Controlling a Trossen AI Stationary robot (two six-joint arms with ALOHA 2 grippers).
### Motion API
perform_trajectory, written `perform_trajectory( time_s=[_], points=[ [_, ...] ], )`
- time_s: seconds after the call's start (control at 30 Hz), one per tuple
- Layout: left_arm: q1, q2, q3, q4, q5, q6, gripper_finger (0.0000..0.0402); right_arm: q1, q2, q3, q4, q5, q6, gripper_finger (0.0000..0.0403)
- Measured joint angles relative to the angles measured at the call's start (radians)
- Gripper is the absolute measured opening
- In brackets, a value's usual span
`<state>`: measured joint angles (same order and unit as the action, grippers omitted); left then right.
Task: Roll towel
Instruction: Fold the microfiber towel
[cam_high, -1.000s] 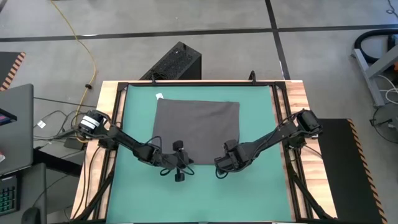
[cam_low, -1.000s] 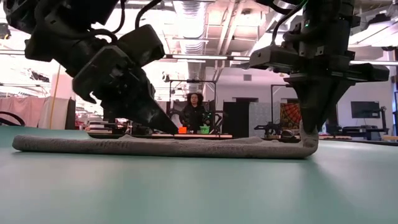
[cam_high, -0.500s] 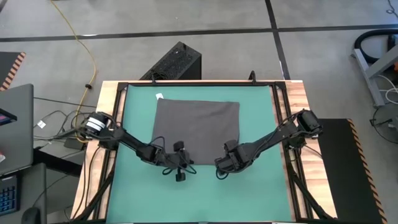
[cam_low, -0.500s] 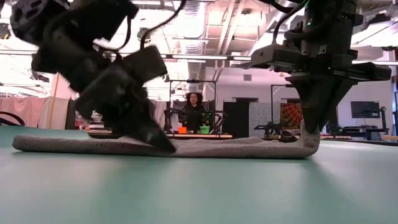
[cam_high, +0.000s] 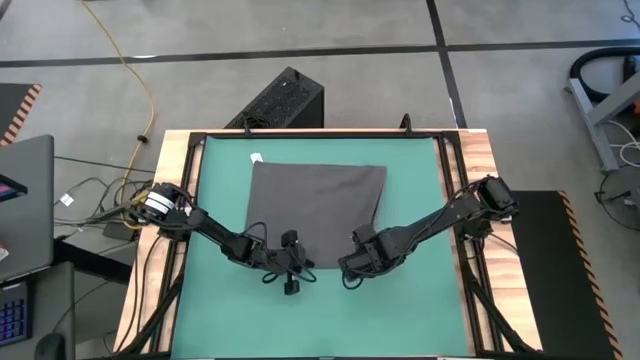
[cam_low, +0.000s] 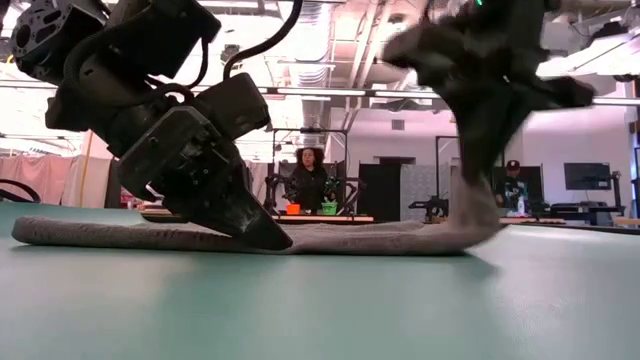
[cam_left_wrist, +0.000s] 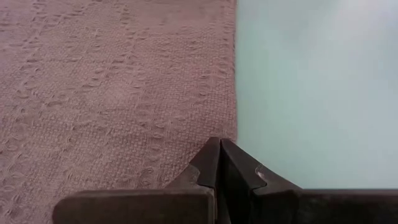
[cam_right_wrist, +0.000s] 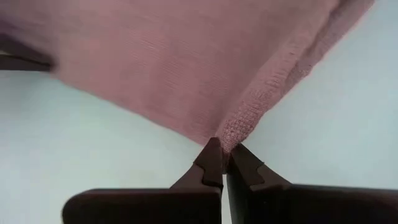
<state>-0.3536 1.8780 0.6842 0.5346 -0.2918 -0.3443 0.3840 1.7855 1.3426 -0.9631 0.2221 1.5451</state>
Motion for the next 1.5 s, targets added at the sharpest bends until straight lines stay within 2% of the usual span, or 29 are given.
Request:
perform_trajectory(
  time_s=[0.27,0.47,0.67,0.87,1.07,1.2,1.3,1.4,1.5],
  points=[
    [0.0,0.0,0.0,0.003,0.0,-0.001,0.0,-0.053,0.0,0.15,0.078,0.05,-0.19,0.0017],
    [0.0,0.001,-0.001,0.01,0.011,-0.001,0.0,-0.094,0.002,0.16,0.22,0.05,-0.301,0.0017],
    [0.0,-0.015,0.006,0.03,0.08,-0.001,0.0,-0.106,0.002,0.16,0.349,0.047,-0.417,0.0017],
    [-0.001,-0.14,0.014,-0.012,0.095,0.045,0.0,-0.105,0.002,0.16,0.349,0.047,-0.418,0.0017],
    [-0.002,-0.384,0.014,-0.329,0.088,0.043,0.0,-0.105,0.003,0.16,0.34,0.062,-0.421,0.0017],
    [-0.043,-0.521,-0.07,-0.443,-0.012,0.03,0.0,-0.105,0.003,0.16,0.339,0.067,-0.421,0.0017],
    [-0.1,-0.591,-0.172,-0.387,-0.067,-0.05,0.0,-0.105,0.003,0.16,0.331,0.069,-0.422,0.0017],
    [-0.178,-0.639,-0.255,-0.347,-0.169,-0.128,0.0,-0.105,0.003,0.16,0.327,0.069,-0.423,0.0017],
    [-0.243,-0.654,-0.284,-0.319,-0.216,-0.159,0.0,-0.105,0.003,0.16,0.325,0.069,-0.426,0.0017]
  ],
)
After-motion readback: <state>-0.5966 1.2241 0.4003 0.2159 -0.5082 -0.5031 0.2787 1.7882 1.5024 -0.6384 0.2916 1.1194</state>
